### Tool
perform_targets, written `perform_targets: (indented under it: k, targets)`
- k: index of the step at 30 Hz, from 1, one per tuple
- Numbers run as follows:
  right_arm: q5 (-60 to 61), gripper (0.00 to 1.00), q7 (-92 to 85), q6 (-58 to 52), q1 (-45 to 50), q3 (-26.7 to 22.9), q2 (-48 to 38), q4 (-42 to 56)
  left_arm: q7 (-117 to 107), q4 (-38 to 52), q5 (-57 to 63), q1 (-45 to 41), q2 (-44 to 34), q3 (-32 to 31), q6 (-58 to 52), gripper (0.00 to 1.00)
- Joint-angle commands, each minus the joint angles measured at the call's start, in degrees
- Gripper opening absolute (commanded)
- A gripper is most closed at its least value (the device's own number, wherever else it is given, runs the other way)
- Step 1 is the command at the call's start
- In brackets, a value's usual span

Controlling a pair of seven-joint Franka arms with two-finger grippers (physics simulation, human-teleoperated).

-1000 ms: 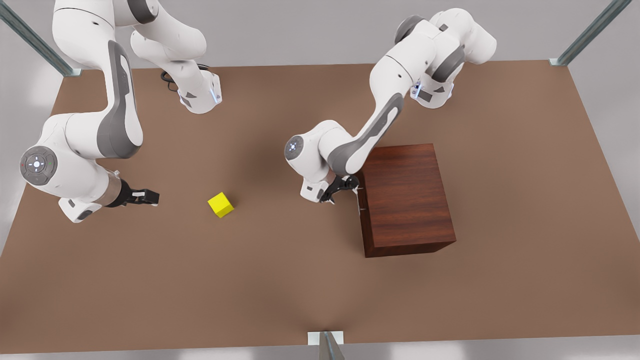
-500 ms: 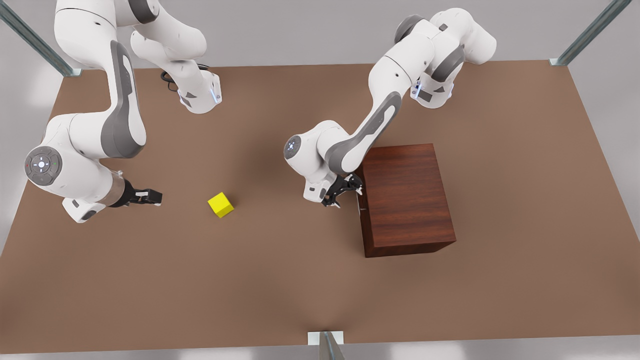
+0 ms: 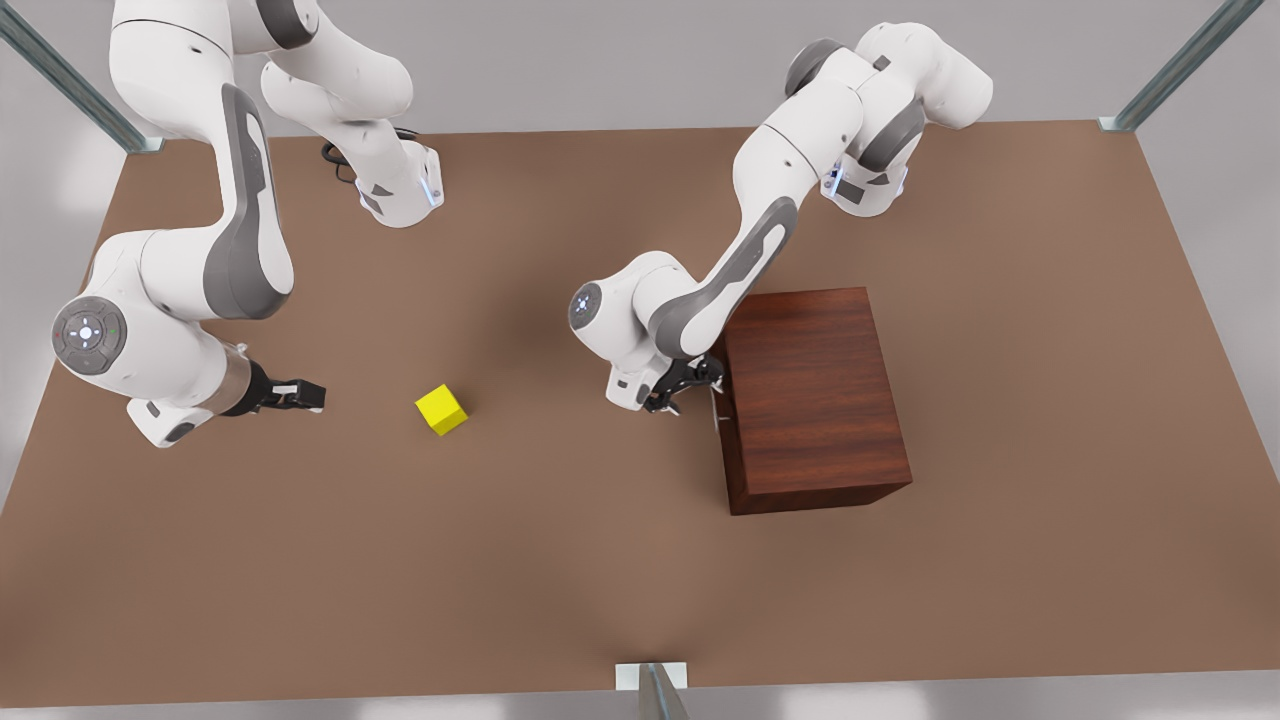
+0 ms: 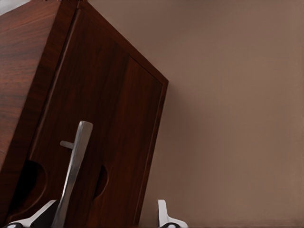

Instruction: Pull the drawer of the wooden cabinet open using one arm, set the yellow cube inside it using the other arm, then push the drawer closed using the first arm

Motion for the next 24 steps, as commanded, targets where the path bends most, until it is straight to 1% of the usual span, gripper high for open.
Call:
perform_targets:
  k: [1, 13, 17, 24]
  targets:
    - [0.0, 1.00, 0.0, 0.0, 0.0, 0.1, -0.1, 0.0, 3.8, 0.1, -0.4, 0.0, -0.1, 0.0, 0.7, 1.00]
    - [0.1, 1.00, 0.0, 0.0, 0.0, 0.1, 0.0, 0.0, 3.7, 1.6, -7.0, 0.0, -0.3, -1.0, 5.8, 1.00]
    - [0.0, 1.00, 0.1, 0.0, 0.0, 0.0, 0.1, 0.0, 3.6, 1.6, -8.7, -0.1, -0.3, -1.0, 9.1, 1.00]
    - [0.1, 1.00, 0.1, 0.0, 0.0, 0.1, 0.5, 0.8, 3.6, 4.1, -9.4, -0.4, -0.2, -1.8, 9.2, 1.00]
